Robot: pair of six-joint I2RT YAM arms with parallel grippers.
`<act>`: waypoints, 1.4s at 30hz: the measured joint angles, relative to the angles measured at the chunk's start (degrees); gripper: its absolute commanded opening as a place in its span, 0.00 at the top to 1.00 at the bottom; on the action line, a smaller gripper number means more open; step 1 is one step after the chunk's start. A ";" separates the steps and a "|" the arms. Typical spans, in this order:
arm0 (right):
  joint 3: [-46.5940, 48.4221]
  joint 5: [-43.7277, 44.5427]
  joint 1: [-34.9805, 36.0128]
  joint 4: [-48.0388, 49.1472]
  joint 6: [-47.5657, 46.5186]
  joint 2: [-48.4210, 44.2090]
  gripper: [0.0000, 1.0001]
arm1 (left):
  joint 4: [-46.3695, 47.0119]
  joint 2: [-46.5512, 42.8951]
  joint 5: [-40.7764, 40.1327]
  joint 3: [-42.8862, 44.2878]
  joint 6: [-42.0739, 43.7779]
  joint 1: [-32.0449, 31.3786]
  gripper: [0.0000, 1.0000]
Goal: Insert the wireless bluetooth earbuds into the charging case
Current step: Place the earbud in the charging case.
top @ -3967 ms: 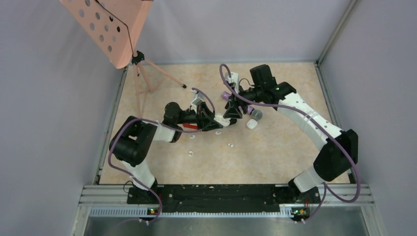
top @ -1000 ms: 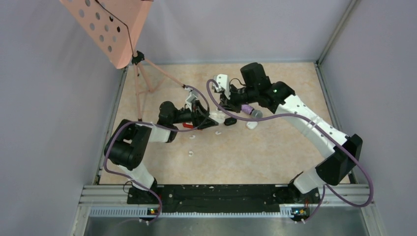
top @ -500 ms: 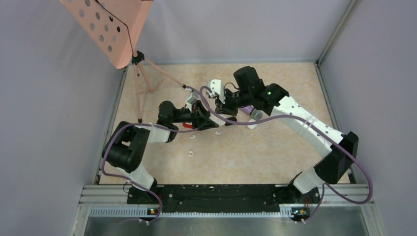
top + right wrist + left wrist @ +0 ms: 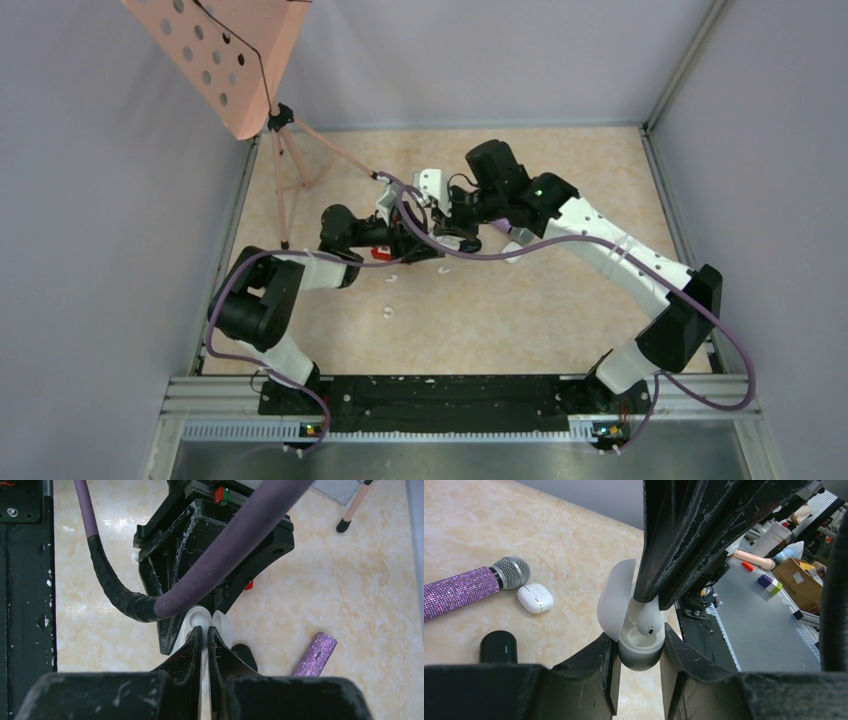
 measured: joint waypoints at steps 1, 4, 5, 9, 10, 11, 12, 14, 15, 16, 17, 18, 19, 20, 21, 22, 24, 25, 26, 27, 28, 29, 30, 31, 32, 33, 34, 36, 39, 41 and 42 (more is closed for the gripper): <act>0.00 0.13 0.02 0.04 -0.13 0.00 1.00 | 0.13 0.00 0.00 0.00 -0.07 0.00 1.00; -0.04 0.83 0.24 0.04 -0.63 0.00 1.00 | 0.33 0.00 0.20 0.00 -0.24 0.00 1.00; -0.04 1.03 0.39 0.04 -0.87 0.00 1.00 | 0.35 0.00 0.20 0.00 -0.33 0.00 1.00; -0.42 1.53 1.16 0.22 -1.66 0.00 1.00 | 0.26 0.00 0.59 0.00 -0.68 0.02 1.00; -0.52 1.66 1.40 0.31 -1.88 0.00 1.00 | 0.24 0.00 0.63 0.00 -0.85 0.02 1.00; -0.74 1.81 1.57 0.48 -2.03 0.00 1.00 | 0.24 0.00 0.87 0.00 -0.94 0.02 1.00; -0.76 1.99 1.75 0.50 -2.10 0.00 1.00 | 0.11 0.00 1.05 0.00 -1.09 0.02 1.00; -0.76 2.34 1.92 0.50 -2.29 0.00 1.00 | -0.02 0.00 1.09 0.00 -1.36 0.02 1.00; -0.76 2.49 1.99 0.50 -2.34 0.00 1.00 | -0.02 0.00 1.09 0.00 -1.44 0.02 1.00; -0.79 2.67 2.12 0.50 -2.43 0.00 1.00 | -0.07 0.00 1.11 0.00 -1.49 0.02 1.00; -0.79 2.86 2.23 0.50 -2.49 0.00 1.00 | -0.09 0.00 1.18 0.00 -1.51 0.02 1.00; -0.79 3.04 2.32 0.48 -2.51 0.00 1.00 | -0.09 0.00 1.27 0.00 -1.51 0.04 1.00; -0.79 3.17 2.34 0.50 -2.51 0.00 1.00 | -0.09 0.00 1.27 0.00 -1.51 0.02 1.00; -0.79 3.26 2.36 0.50 -2.51 0.00 1.00 | -0.09 0.00 1.27 0.00 -1.51 0.04 1.00; -0.79 3.45 2.43 0.50 -2.51 0.00 1.00 | -0.11 0.00 1.27 0.00 -1.49 0.07 1.00; -0.79 3.78 2.51 0.50 -2.51 0.00 1.00 | -0.13 0.00 1.25 0.00 -1.49 0.07 1.00; -0.79 4.44 2.71 0.50 -2.54 0.00 1.00 | -0.20 0.00 1.22 0.00 -1.42 0.07 1.00; -0.79 4.70 2.75 0.50 -2.54 0.00 1.00 | -0.31 0.00 1.16 0.00 -1.33 0.07 1.00; -0.79 4.96 2.84 0.50 -2.54 0.00 1.00 | -0.50 0.00 1.03 0.00 -1.14 0.07 1.00; -0.79 5.18 2.89 0.48 -2.56 0.00 1.00 | -0.59 0.00 1.01 0.00 -0.96 0.07 1.00; -0.79 5.27 2.95 0.48 -2.58 0.00 1.00 | -0.63 0.00 0.98 0.00 -0.79 0.07 1.00; -0.79 5.35 2.97 0.48 -2.64 0.00 1.00 | -0.66 0.00 0.96 0.00 -0.59 0.07 1.00; -0.79 5.42 2.97 0.48 -2.73 0.00 1.00 | -0.70 0.00 0.87 0.00 -0.37 0.07 1.00; -0.79 5.51 2.97 0.48 -2.89 0.00 1.00 | -0.76 0.00 0.79 0.00 -0.26 0.09 1.00; -0.79 5.64 2.97 0.48 -2.95 0.00 1.00 | -0.79 0.00 0.74 0.00 -0.15 0.09 1.00; -0.79 5.66 2.97 0.48 -2.99 0.00 0.99 | -0.81 0.00 0.74 0.00 -0.09 0.09 1.00; -0.79 5.73 2.97 0.46 -3.02 0.00 0.98 | -0.85 0.00 0.74 0.00 -0.07 0.09 1.00; -0.79 5.75 2.99 0.46 -3.04 0.00 0.96 | -0.94 0.00 0.74 0.00 0.04 0.09 1.00; -0.79 5.44 2.99 0.48 -2.99 0.20 0.94 | -1.05 0.00 0.76 0.00 0.07 0.09 1.00; -0.79 5.25 2.99 0.50 -2.93 0.33 0.89 | -1.27 0.00 0.81 0.00 0.07 0.13 1.00; -0.79 5.18 2.99 0.48 -2.89 0.42 0.87 | -1.42 0.00 0.83 0.00 0.07 0.15 1.00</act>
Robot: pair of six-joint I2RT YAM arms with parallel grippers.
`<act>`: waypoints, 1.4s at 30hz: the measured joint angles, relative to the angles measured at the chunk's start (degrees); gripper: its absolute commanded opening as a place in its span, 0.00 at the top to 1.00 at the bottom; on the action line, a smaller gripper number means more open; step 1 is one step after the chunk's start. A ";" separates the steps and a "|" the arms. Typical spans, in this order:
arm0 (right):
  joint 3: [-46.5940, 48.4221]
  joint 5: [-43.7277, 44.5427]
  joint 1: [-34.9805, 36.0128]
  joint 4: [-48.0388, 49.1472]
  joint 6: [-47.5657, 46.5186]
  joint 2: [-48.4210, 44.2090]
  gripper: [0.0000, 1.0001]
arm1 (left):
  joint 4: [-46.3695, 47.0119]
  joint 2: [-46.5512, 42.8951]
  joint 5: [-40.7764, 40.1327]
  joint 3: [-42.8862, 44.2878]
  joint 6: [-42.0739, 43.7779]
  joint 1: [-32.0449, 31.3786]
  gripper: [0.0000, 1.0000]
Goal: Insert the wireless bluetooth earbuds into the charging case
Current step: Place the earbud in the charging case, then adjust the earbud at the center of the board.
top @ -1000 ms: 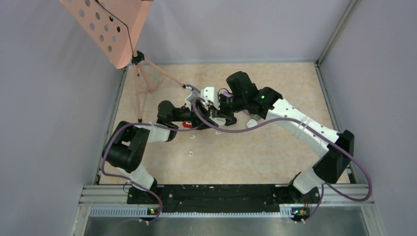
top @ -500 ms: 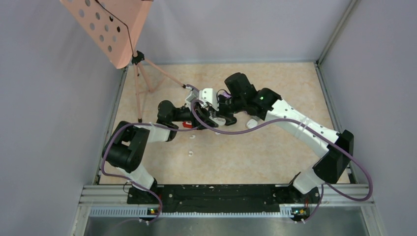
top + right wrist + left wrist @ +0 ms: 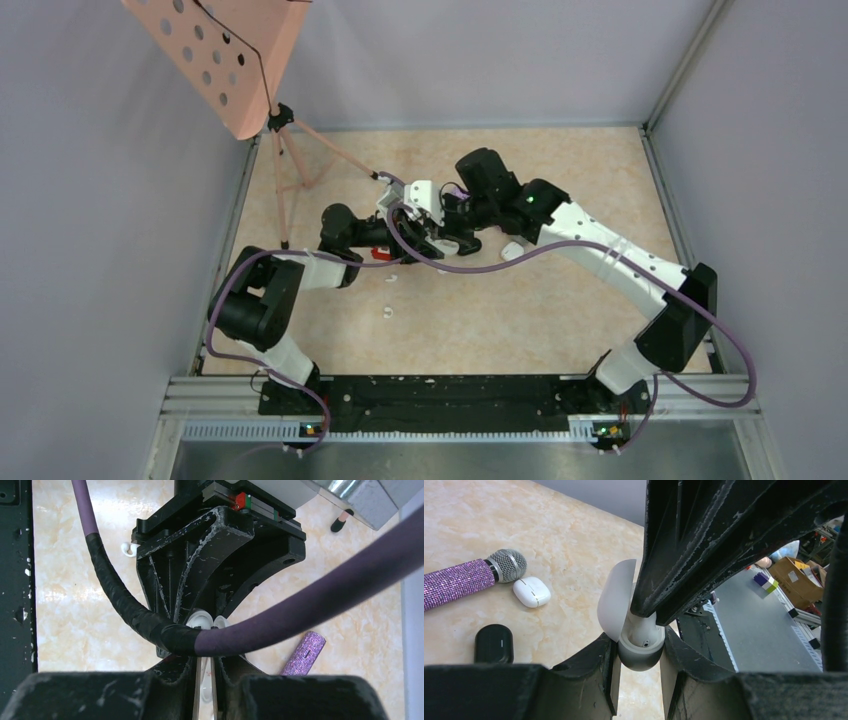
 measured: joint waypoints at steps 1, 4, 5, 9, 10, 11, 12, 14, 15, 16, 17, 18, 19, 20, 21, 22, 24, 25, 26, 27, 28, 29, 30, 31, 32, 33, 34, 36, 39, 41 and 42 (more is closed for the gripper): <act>0.00 -0.02 0.00 0.02 0.00 0.02 0.85 | -0.07 0.00 0.02 0.00 0.00 -0.02 1.00; 0.00 -0.13 0.00 -0.02 0.15 0.26 0.77 | 0.02 0.00 0.02 0.09 0.00 -0.02 1.00; 0.00 -0.15 0.00 0.13 0.26 0.39 0.75 | -0.02 0.00 0.17 0.13 0.04 -0.02 1.00; 0.02 -0.31 0.00 0.52 1.27 0.42 0.73 | -0.15 0.00 0.26 0.15 0.11 -0.02 1.00; 0.02 -0.28 0.00 0.59 1.57 0.42 0.72 | -0.20 0.00 0.28 0.15 0.17 -0.02 1.00; 0.04 -0.28 0.00 0.61 2.01 0.42 0.72 | -0.26 0.00 0.26 0.15 0.24 -0.02 1.00; 0.11 -0.35 -0.02 0.50 2.40 0.42 0.71 | -0.28 0.00 0.20 0.15 0.24 -0.02 1.00; 0.15 -0.57 0.00 0.24 3.02 0.42 0.71 | -0.22 0.00 0.20 0.17 0.35 -0.02 1.00; 0.20 -0.74 -0.02 0.04 3.23 0.42 0.70 | -0.24 0.00 0.20 0.17 0.37 0.02 1.00; 0.46 -1.07 -0.11 -0.39 3.52 0.42 0.69 | -0.24 0.00 0.17 0.17 0.46 0.24 1.00; 0.63 -1.81 -0.33 -0.68 3.85 0.39 0.69 | -0.20 0.00 0.11 0.17 0.48 0.37 1.00; 1.01 -2.60 -0.68 -1.27 4.17 0.31 0.68 | -0.17 0.00 -0.02 0.17 0.48 0.59 1.00; 1.29 -3.54 -1.01 -1.60 4.48 0.20 0.67 | -0.15 0.04 -0.11 0.17 0.48 0.85 1.00; 1.40 -4.92 -1.66 -1.79 4.96 -0.11 0.67 | -0.09 0.11 -0.20 0.17 0.44 1.31 1.00; 1.68 -6.38 -2.62 -2.45 5.51 -0.52 0.67 | 0.17 0.26 -0.33 0.20 0.39 1.79 1.00; 1.84 -7.67 -3.87 -2.82 6.03 -1.05 0.66 | 0.74 0.59 -0.39 0.22 0.07 2.32 1.00; 2.38 -10.05 -6.97 -3.48 6.86 -2.38 0.66 | 1.77 1.51 -0.74 0.28 -0.55 3.41 1.00; 2.49 -10.86 -8.50 -3.61 7.10 -3.21 0.66 | 2.01 2.05 -1.01 0.37 -0.87 3.89 1.00; 2.69 -11.23 -9.60 -3.89 7.19 -3.96 0.66 | 2.32 2.49 -1.25 0.44 -1.14 4.31 1.00; 2.71 -11.52 -10.86 -3.98 7.21 -5.05 0.67 | 2.38 2.84 -1.49 0.46 -1.42 4.66 1.00; 2.67 -11.67 -11.63 -4.02 7.06 -5.97 0.68 | 2.47 3.08 -1.57 0.50 -1.57 4.94 1.00; 2.38 -11.93 -11.98 -3.89 6.88 -6.95 0.69 | 2.49 3.19 -1.66 0.52 -1.64 5.16 1.00; 1.62 -12.31 -11.98 -3.41 6.84 -7.80 0.71 | 2.38 3.19 -2.01 0.55 -1.64 5.38 1.00; -0.33 -13.14 -11.89 -2.56 6.84 -9.16 0.73 | 2.34 3.19 -2.27 0.55 -1.55 5.57 1.00; -2.73 -13.84 -11.72 -1.77 6.91 -10.25 0.74 | 2.16 3.19 -2.80 0.55 -1.49 5.75 1.00; -5.40 -14.43 -11.54 -0.81 7.08 -11.02 0.75 | 1.81 3.19 -3.23 0.55 -1.31 5.99 1.00; -8.11 -14.71 -11.21 0.13 7.34 -11.28 0.76 | 1.33 3.19 -3.72 0.55 -1.09 6.23 1.00; -13.25 -14.82 -10.16 1.75 7.85 -10.10 0.77 | 0.57 3.19 -4.81 0.55 -0.61 6.88 1.00; -17.86 -14.73 -7.34 2.78 7.45 -6.21 0.78 | -1.05 3.19 -6.32 0.55 -0.20 8.31 1.00; -18.80 -14.73 -5.05 2.89 6.12 -3.76 0.79 | -2.23 3.17 -7.48 0.55 0.04 9.31 1.00; -18.80 -14.80 -3.85 3.08 5.16 -2.54 0.80 | -2.78 3.17 -7.91 0.55 0.24 9.66 1.00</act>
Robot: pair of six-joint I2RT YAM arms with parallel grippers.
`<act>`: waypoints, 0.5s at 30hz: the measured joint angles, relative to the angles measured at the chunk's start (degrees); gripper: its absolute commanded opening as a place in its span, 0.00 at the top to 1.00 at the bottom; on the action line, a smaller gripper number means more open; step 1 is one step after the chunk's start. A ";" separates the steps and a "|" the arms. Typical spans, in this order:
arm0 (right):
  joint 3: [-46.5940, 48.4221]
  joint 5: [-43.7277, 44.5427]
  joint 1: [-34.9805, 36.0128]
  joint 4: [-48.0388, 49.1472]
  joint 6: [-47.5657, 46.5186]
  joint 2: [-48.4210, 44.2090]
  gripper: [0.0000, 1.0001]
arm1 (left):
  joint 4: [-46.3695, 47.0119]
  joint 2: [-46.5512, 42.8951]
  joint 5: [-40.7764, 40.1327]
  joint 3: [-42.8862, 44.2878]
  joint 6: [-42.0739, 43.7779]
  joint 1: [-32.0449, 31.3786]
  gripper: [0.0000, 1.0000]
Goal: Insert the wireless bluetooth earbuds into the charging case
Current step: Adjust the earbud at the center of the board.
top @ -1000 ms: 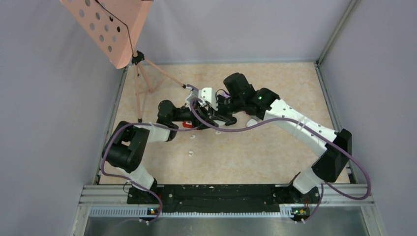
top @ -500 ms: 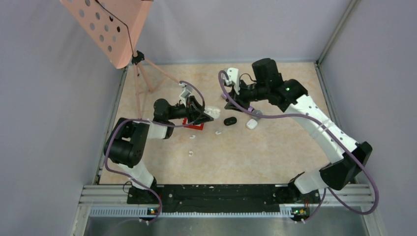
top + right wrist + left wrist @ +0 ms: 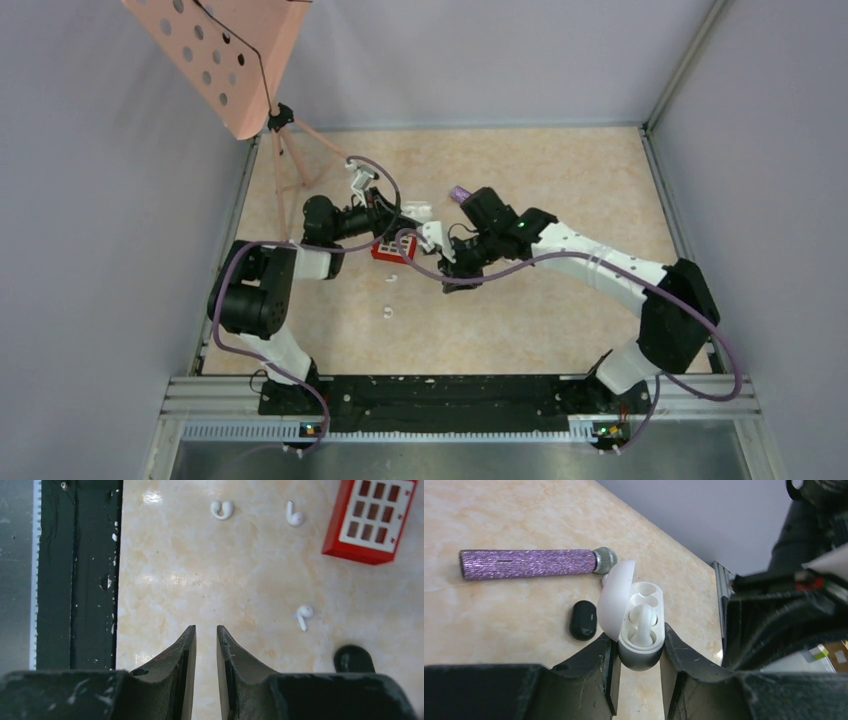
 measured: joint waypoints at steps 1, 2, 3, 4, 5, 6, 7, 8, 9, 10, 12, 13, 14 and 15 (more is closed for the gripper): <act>0.04 -0.09 1.18 0.46 -1.05 0.96 0.80 | -1.01 -0.11 -0.61 0.00 0.33 0.46 1.00; 0.20 -0.07 2.43 0.92 -2.29 1.95 0.81 | -2.03 -0.15 -1.14 0.00 0.74 0.85 1.00; 0.42 0.00 3.50 1.25 -3.48 2.91 0.82 | -2.78 -0.15 -1.51 0.00 1.09 1.22 1.00; 0.96 0.20 4.85 1.46 -5.14 4.24 0.82 | -3.61 -0.15 -1.92 0.00 1.29 1.60 1.00; 1.44 0.44 5.95 1.68 -6.43 5.44 0.83 | -4.13 -0.15 -2.23 0.00 1.33 1.81 1.00; 2.25 0.96 7.39 1.99 -8.24 7.06 0.83 | -4.72 -0.15 -2.58 0.00 1.40 2.23 1.00; 2.89 1.51 8.76 2.47 -10.08 8.74 0.84 | -5.09 -0.15 -2.69 0.00 1.44 2.47 1.00; 3.26 1.95 9.90 2.89 -11.54 10.08 0.85 | -5.40 -0.15 -2.75 0.00 1.46 2.75 1.00; 3.52 2.51 11.19 3.39 -13.40 11.58 0.85 | -5.57 -0.15 -2.89 0.00 1.46 3.04 1.00; 3.56 3.08 12.33 3.96 -15.02 12.96 0.85 | -5.77 -0.15 -2.95 0.00 1.46 3.37 1.00; 3.56 4.44 14.51 4.79 -18.21 15.80 0.85 | -5.97 -0.15 -3.04 0.00 1.38 3.91 1.00; 3.58 5.01 15.41 5.07 -19.63 17.22 0.85 | -6.03 -0.15 -3.13 0.02 1.33 4.17 1.00; 3.72 5.68 16.24 5.22 -21.03 18.69 0.85 | -6.10 -0.15 -3.15 0.02 1.27 4.44 1.00; 4.00 6.10 16.79 5.18 -22.05 19.89 0.85 | -6.19 -0.15 -3.19 0.02 1.25 4.63 1.00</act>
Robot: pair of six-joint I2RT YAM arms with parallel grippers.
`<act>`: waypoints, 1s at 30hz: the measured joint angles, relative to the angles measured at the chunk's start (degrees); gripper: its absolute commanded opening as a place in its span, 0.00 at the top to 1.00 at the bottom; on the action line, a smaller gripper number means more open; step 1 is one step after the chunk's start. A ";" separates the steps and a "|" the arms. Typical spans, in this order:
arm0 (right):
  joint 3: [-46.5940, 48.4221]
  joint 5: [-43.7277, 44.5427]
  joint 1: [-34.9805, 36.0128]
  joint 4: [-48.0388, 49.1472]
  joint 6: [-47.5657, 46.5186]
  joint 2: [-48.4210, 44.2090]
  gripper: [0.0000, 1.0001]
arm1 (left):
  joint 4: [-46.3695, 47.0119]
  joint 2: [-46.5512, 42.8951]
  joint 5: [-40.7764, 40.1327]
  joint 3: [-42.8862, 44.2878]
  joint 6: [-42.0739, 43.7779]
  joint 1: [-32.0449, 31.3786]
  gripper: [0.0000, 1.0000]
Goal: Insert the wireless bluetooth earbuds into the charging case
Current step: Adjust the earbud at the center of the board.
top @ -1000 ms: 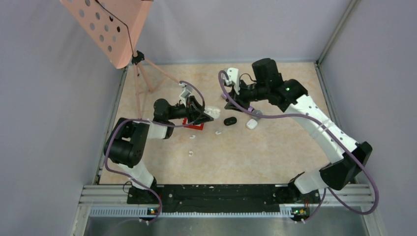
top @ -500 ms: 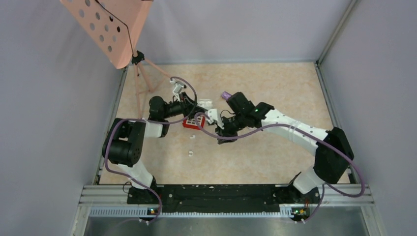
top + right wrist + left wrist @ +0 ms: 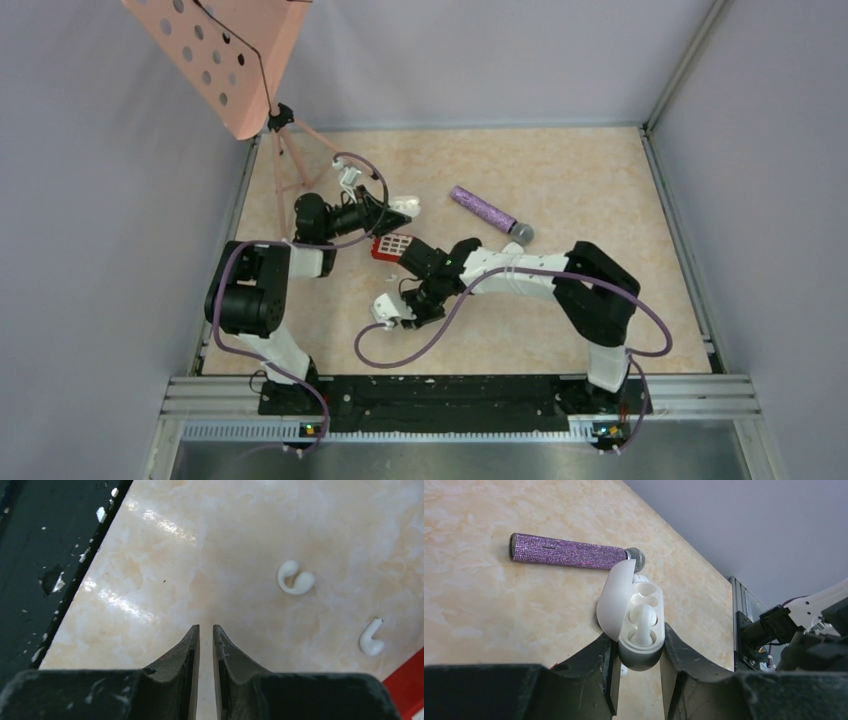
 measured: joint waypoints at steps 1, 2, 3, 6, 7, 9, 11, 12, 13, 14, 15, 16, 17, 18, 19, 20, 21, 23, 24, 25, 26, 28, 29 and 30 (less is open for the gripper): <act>0.42 0.44 0.48 0.11 -1.01 1.25 0.85 | -0.11 0.00 -0.15 0.00 0.00 0.24 1.00; 0.83 0.79 0.72 0.09 -1.55 1.99 0.84 | -0.22 0.00 -0.24 0.00 0.00 0.33 1.00; 1.95 1.22 1.05 0.02 -2.58 3.41 0.83 | -0.37 0.00 -0.35 0.00 0.00 0.48 1.00; 4.98 1.92 1.27 0.00 -4.00 5.05 0.81 | -0.76 0.00 -0.55 0.00 0.00 0.81 1.00; 6.01 2.19 1.27 0.13 -4.20 5.22 0.81 | -0.87 0.00 -0.57 0.00 0.00 0.87 1.00; 7.85 2.75 1.29 1.27 -3.21 5.57 0.78 | -1.09 0.00 -0.59 0.00 -0.02 0.98 1.00; 8.61 3.37 1.29 3.80 -0.22 5.66 0.78 | -1.27 0.00 -0.61 0.00 -0.20 1.11 1.00; 8.61 3.82 1.29 5.38 2.25 5.66 0.78 | -1.40 0.00 -0.63 0.00 -0.26 1.18 1.00; 8.46 4.33 1.29 6.78 4.50 5.66 0.78 | -1.46 0.00 -0.70 0.00 -0.33 1.27 1.00; 8.15 5.07 1.29 8.28 7.65 5.66 0.78 | -1.51 0.00 -0.76 0.00 -0.42 1.33 1.00; 7.82 5.73 1.29 9.62 10.32 5.66 0.78 | -1.51 0.00 -0.83 0.00 -0.48 1.42 1.00; 7.15 6.54 1.29 11.56 13.55 5.66 0.78 | -1.51 0.00 -0.92 0.00 -0.59 1.51 1.00; 6.38 7.21 1.29 12.96 16.17 5.66 0.79 | -1.57 0.00 -1.01 0.00 -0.68 1.55 1.00; 5.18 8.00 1.29 14.43 19.69 5.66 0.79 | -1.60 0.00 -1.03 0.00 -0.83 1.62 1.00; 4.39 8.57 1.29 15.10 21.88 5.66 0.79 | -1.60 0.00 -1.05 0.00 -0.96 1.66 1.00; 3.43 8.98 1.29 15.85 24.30 5.66 0.80 | -1.60 0.00 -1.07 0.00 -1.18 1.70 1.00; 2.62 9.33 1.29 16.39 26.34 5.64 0.80 | -1.57 0.00 -1.14 0.00 -1.38 1.73 1.00; 1.36 9.90 1.29 16.81 29.86 5.64 0.80 | -1.57 0.00 -1.25 0.00 -1.62 1.75 1.00; 1.01 10.12 1.29 16.96 31.19 5.64 0.80 | -1.57 0.00 -1.25 0.00 -1.70 1.77 1.00; 0.72 10.23 1.29 17.31 32.46 5.64 0.79 | -1.57 0.00 -1.27 0.00 -1.73 1.77 1.00; 0.55 10.25 1.29 17.62 33.68 5.64 0.78 | -1.57 0.00 -1.27 0.00 -1.75 1.77 1.00; 0.55 10.25 1.29 18.23 35.93 5.64 0.77 | -1.60 0.00 -1.27 0.00 -1.73 1.77 1.00; 0.55 10.19 1.29 18.62 36.79 5.64 0.77 | -1.64 0.00 -1.27 0.00 -1.73 1.77 1.00; 0.55 10.10 1.29 19.19 37.99 5.64 0.76 | -1.73 0.00 -1.27 0.00 -1.73 1.77 1.00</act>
